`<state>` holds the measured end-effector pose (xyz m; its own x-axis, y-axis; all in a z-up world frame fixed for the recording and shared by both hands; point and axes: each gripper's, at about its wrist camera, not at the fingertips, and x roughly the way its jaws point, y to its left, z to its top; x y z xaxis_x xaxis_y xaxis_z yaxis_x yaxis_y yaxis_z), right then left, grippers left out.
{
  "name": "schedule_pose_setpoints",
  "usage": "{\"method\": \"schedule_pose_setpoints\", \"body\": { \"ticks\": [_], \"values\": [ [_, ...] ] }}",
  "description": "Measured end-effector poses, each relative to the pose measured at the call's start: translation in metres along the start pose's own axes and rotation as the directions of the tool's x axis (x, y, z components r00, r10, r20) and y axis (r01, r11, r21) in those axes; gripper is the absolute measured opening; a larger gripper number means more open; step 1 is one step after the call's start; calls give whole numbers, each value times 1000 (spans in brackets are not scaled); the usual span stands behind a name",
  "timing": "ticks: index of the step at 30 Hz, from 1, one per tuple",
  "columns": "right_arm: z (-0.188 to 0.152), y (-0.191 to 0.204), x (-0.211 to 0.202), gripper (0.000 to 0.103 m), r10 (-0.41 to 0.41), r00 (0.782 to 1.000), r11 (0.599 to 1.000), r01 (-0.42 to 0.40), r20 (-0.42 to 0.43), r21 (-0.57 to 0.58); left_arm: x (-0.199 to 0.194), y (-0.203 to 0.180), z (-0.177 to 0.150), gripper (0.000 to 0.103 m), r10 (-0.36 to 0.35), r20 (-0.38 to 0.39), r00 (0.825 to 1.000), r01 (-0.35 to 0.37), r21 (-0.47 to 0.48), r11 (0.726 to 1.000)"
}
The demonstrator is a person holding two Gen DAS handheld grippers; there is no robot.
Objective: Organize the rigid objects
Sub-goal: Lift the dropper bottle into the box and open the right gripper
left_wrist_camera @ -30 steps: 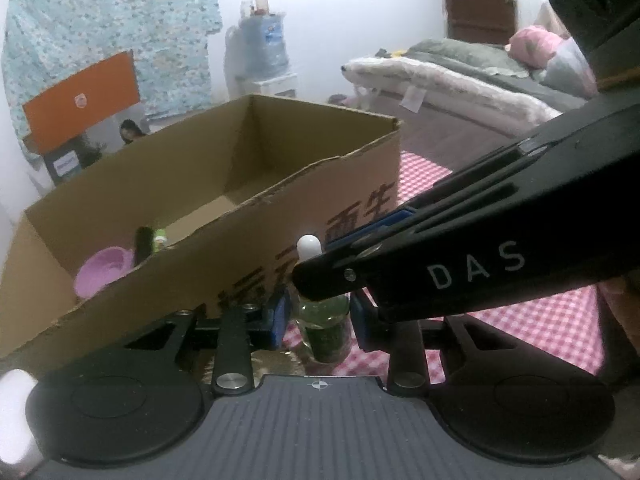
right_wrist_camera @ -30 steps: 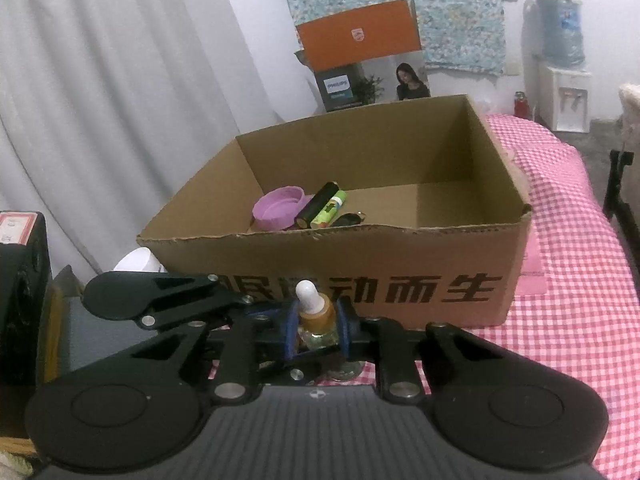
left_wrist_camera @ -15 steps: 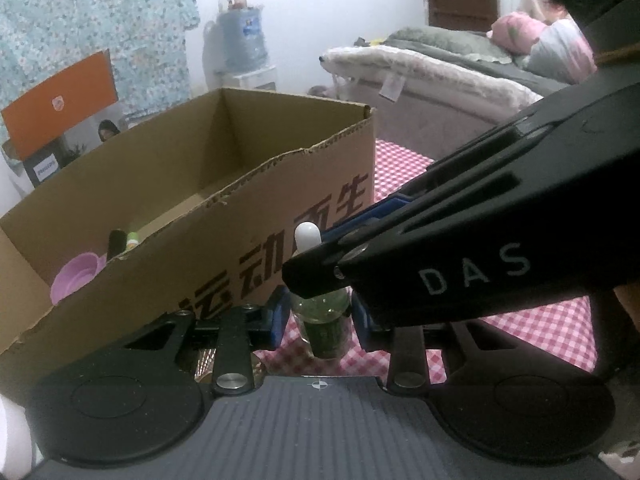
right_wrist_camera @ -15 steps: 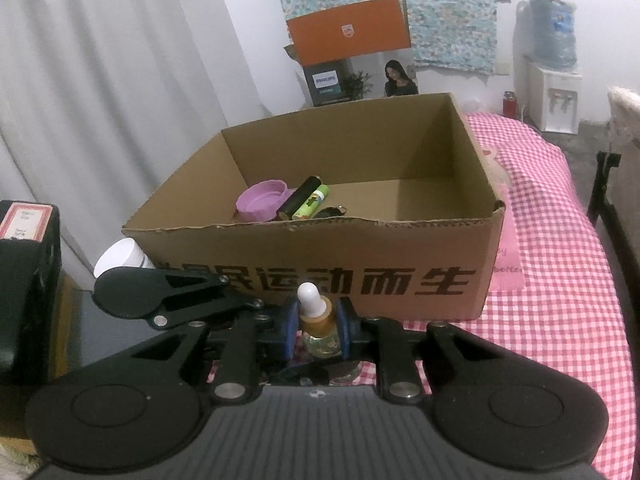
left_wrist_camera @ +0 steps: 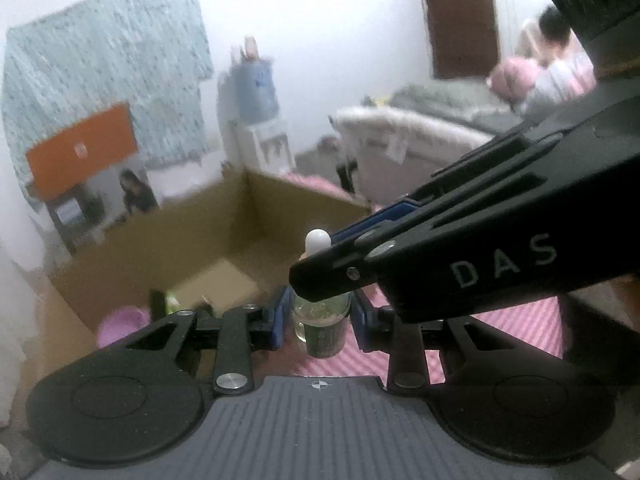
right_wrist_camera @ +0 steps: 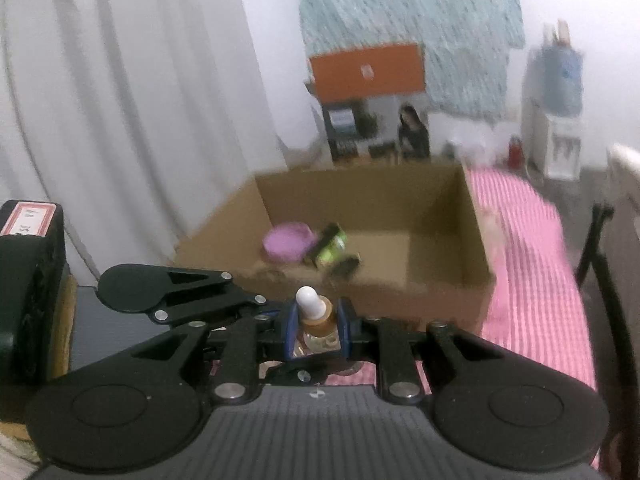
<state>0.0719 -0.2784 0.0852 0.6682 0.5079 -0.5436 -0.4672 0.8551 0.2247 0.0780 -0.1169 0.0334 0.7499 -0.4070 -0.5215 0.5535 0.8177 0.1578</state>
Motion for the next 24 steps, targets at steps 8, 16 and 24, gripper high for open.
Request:
{"method": "schedule_pose_setpoints", "body": {
  "ticks": [8, 16, 24],
  "values": [
    [57, 21, -6, 23, 100, 989, 990, -89, 107, -106, -22, 42, 37, 31, 80, 71, 994, -74, -87, 993],
    [93, -2, 91, 23, 208, 975, 977, -210, -76, -20, 43, 91, 30, 31, 104, -157, 982, -140, -233, 962],
    [80, -27, 173, 23, 262, 935, 965, -248, -240, 86, 87, 121, 6, 31, 50, -327, 944, -166, -336, 927]
  ]
}}
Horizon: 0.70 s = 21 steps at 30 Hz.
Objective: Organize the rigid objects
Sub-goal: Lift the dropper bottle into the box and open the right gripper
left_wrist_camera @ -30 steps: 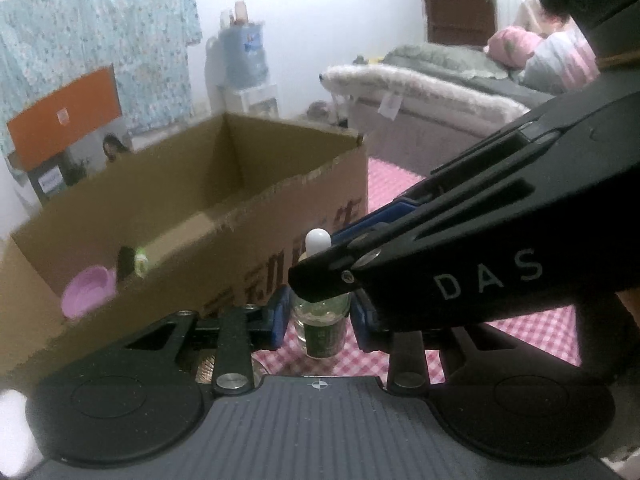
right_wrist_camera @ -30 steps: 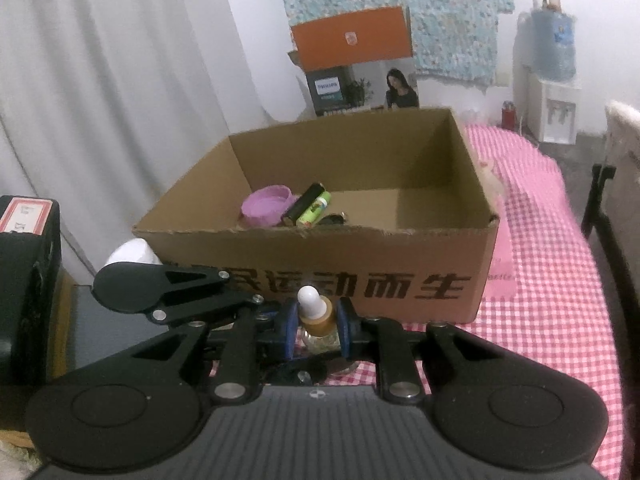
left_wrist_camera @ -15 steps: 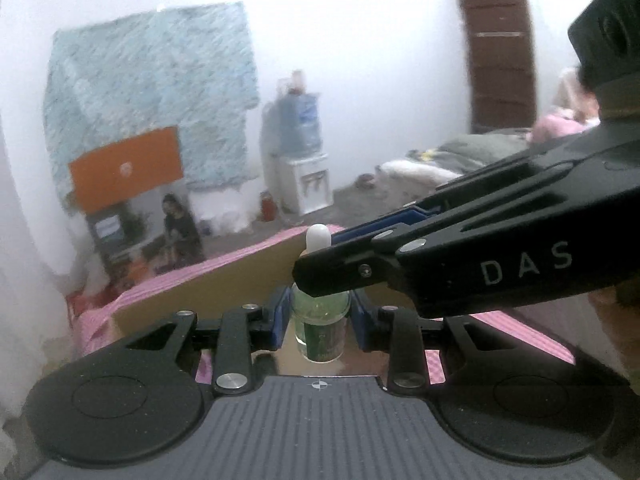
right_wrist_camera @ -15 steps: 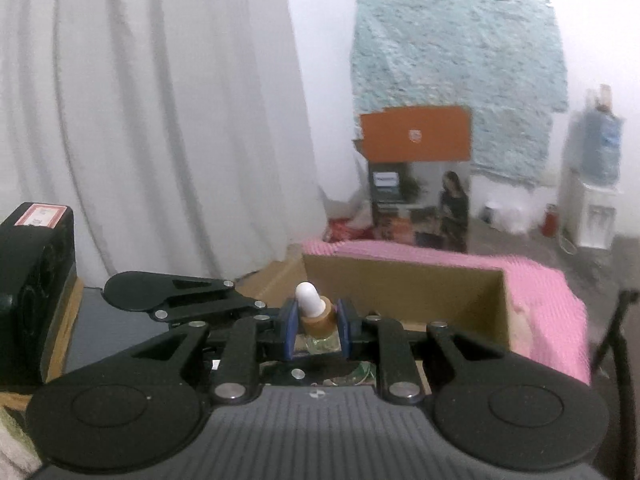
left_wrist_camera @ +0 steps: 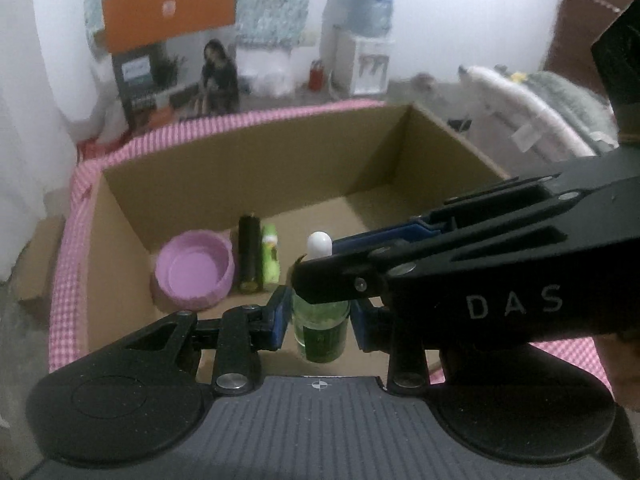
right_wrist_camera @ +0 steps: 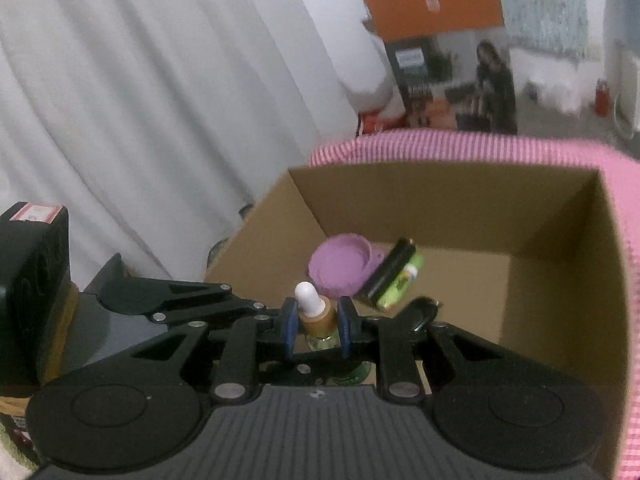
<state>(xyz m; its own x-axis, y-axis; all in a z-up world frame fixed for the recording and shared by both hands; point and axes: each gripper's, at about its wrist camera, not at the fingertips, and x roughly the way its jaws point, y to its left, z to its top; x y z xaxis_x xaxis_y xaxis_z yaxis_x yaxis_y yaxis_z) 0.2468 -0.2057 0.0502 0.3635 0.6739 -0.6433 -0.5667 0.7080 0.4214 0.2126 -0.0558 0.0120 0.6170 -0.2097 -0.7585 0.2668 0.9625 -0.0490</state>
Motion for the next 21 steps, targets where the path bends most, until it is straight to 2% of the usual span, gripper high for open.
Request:
{"method": "schedule_pose_setpoints", "body": {
  "ticks": [7, 15, 17, 19, 21],
  "values": [
    [-13, -10, 19, 23, 15, 998, 1000, -14, -63, 27, 11, 2, -5, 31, 9, -65, 998, -10, -18, 1000],
    [-16, -14, 21, 23, 21, 997, 999, -17, -78, 51, 9, -2, -5, 34, 9, -47, 999, -9, -5, 1000],
    [-15, -13, 18, 25, 18, 997, 999, -14, -75, 49, 4, -3, -6, 38, 7, -30, 1000, -7, -2, 1000],
    [-15, -10, 12, 25, 16, 998, 999, -14, -63, 46, -4, -5, -6, 54, 5, -3, 1000, -5, 1, 1000],
    [-15, -8, 5, 26, 13, 999, 999, -11, -44, 45, -14, -8, -7, 61, 6, 31, 1000, -6, 12, 1000]
  ]
}}
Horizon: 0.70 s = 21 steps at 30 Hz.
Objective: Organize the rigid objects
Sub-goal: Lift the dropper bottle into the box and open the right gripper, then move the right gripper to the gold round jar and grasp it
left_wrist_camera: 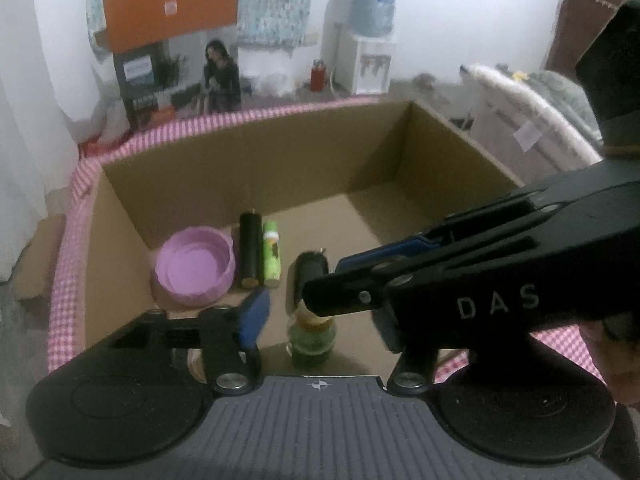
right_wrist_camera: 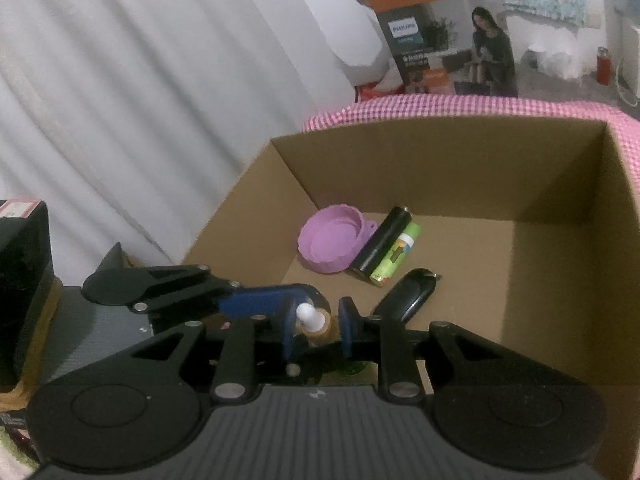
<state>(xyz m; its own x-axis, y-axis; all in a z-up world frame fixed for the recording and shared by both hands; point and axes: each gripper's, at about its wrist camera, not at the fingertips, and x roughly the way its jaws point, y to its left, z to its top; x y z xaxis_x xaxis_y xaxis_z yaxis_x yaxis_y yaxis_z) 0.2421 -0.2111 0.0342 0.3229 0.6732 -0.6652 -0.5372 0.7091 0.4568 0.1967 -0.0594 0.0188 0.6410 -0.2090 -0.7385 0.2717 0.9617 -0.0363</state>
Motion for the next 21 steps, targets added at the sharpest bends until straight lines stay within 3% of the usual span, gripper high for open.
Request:
{"method": "schedule_pose_setpoints", "body": {
  "ticks": [3, 4, 5, 13, 21],
  "values": [
    [-3, 4, -16, 37, -13, 999, 1000, 13, 39, 2, -15, -5, -1, 72, 7, 45, 999, -8, 25, 1000],
    [-5, 6, -24, 50, -18, 998, 1000, 18, 61, 5, -21, -7, -2, 75, 7, 62, 998, -9, 34, 999],
    [-6, 7, -31, 55, -20, 997, 1000, 20, 80, 3, -27, -8, -3, 77, 5, 76, 997, -8, 40, 999],
    [-32, 23, -97, 59, -46, 973, 999, 43, 224, 18, -69, -23, -17, 99, -22, 181, 983, 7, 82, 997],
    [-77, 25, -140, 61, -71, 942, 993, 36, 327, 110, -89, -38, -52, 103, -68, 182, 981, 40, 153, 987]
  ]
}}
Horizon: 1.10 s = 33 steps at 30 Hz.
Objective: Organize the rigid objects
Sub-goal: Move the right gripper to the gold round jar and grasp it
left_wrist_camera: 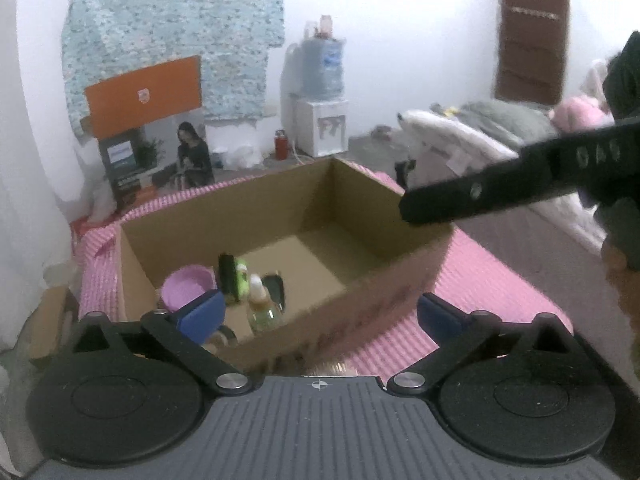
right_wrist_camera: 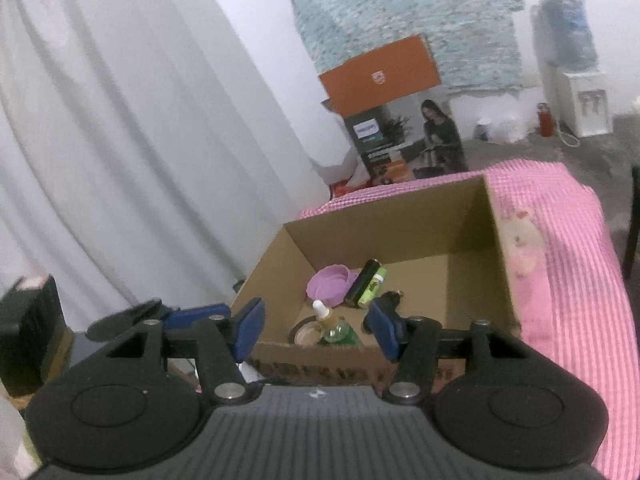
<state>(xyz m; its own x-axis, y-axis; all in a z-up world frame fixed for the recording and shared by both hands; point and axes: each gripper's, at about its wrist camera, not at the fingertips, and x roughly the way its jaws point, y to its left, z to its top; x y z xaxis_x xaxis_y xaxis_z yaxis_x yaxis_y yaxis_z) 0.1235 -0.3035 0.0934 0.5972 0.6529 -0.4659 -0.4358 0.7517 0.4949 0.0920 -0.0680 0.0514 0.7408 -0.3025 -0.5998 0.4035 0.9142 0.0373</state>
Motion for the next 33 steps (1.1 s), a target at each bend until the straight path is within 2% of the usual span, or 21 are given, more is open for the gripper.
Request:
{"method": "schedule_pose_setpoints", "body": {
  "ticks": [4, 10, 13, 17, 22, 28, 33],
  "values": [
    [-24, -12, -3, 61, 13, 1000, 996, -13, -2, 84, 3, -7, -19, 103, -20, -51, 998, 20, 4, 1000],
    [-58, -30, 29, 59, 47, 995, 981, -29, -90, 192, 18, -13, -49, 102, -51, -138, 989, 52, 7, 999],
    [-65, -35, 50, 51, 55, 990, 979, -27, -132, 202, 24, -13, -59, 100, -70, -170, 983, 67, -25, 997],
    [-70, -43, 77, 48, 71, 979, 975, -27, -190, 222, 34, -14, -68, 99, -92, -205, 974, 83, -53, 995],
    [-76, -46, 100, 48, 81, 967, 973, -25, -240, 228, 52, -11, -71, 96, -106, -249, 963, 86, -89, 992],
    [-75, -44, 115, 48, 91, 955, 978, -33, -283, 204, 64, -11, -69, 95, -124, -251, 960, 101, -103, 989],
    [-72, -45, 113, 48, 78, 955, 982, -24, -288, 186, 66, -16, -67, 95, -141, -245, 959, 121, -94, 988]
  ]
}}
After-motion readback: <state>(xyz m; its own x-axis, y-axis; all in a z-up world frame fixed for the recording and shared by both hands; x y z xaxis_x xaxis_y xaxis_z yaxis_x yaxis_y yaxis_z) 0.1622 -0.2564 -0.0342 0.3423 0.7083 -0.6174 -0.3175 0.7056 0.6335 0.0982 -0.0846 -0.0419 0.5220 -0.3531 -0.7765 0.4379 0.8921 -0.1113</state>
